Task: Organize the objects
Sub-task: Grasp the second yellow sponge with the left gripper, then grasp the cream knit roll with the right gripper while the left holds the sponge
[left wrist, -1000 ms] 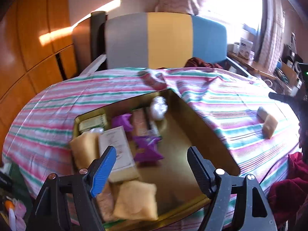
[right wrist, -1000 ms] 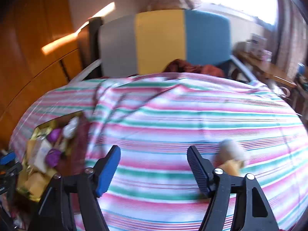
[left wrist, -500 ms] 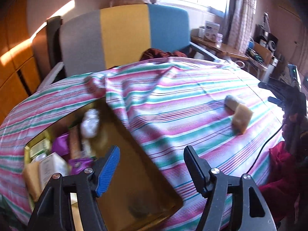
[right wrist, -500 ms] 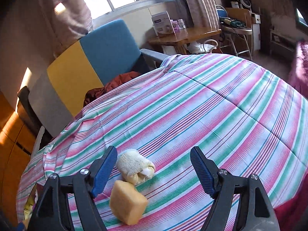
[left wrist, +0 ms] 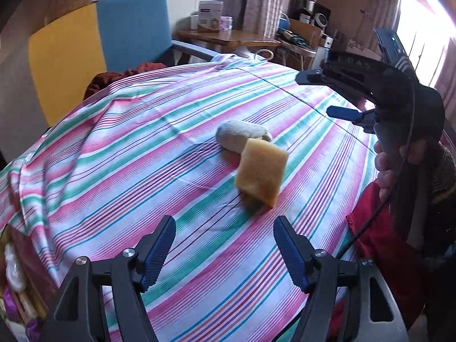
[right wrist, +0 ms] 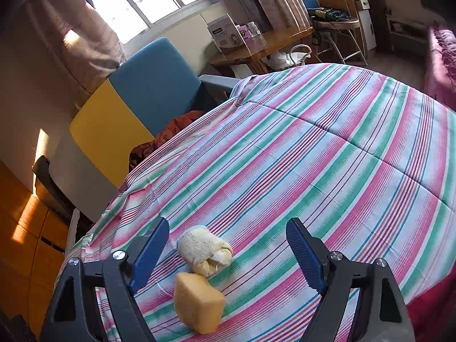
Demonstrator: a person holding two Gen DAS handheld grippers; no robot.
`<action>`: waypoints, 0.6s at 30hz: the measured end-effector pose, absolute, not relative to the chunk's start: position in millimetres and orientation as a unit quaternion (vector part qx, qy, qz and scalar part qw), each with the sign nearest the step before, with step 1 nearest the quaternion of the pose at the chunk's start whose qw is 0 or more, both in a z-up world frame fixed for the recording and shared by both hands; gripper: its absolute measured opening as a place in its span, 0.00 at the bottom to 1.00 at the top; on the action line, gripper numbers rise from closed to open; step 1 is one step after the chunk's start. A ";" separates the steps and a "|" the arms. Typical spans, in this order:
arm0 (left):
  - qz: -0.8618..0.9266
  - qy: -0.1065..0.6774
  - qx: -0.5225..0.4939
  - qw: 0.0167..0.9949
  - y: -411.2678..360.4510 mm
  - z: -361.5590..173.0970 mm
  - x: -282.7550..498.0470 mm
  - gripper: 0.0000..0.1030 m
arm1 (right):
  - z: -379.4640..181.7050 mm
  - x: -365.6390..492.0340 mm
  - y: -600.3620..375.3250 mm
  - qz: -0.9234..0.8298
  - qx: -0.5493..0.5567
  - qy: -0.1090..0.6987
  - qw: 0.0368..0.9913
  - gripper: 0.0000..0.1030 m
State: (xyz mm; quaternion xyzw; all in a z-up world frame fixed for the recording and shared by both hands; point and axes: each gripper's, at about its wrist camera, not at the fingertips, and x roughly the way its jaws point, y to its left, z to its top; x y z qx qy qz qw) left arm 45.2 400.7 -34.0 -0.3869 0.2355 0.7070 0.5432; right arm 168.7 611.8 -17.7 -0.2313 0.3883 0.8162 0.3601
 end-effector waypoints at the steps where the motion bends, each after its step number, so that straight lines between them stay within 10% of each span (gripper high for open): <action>1: 0.697 0.245 -0.384 0.555 411.1 -37.1 49.6 0.76 | -18.3 168.6 612.1 0.816 -0.231 0.391 0.358 0.83; 12: 0.646 0.269 -0.395 0.596 485.5 -73.4 54.2 0.92 | -27.7 169.2 618.2 0.805 -0.237 0.418 0.347 0.84; 15: 0.645 0.252 -0.424 0.583 486.1 -85.1 45.6 0.54 | -29.5 168.9 620.2 0.804 -0.240 0.422 0.344 0.84; 18: 0.650 0.224 -0.437 0.580 465.7 -82.4 41.7 0.53 | -30.1 167.1 619.9 0.805 -0.245 0.420 0.341 0.84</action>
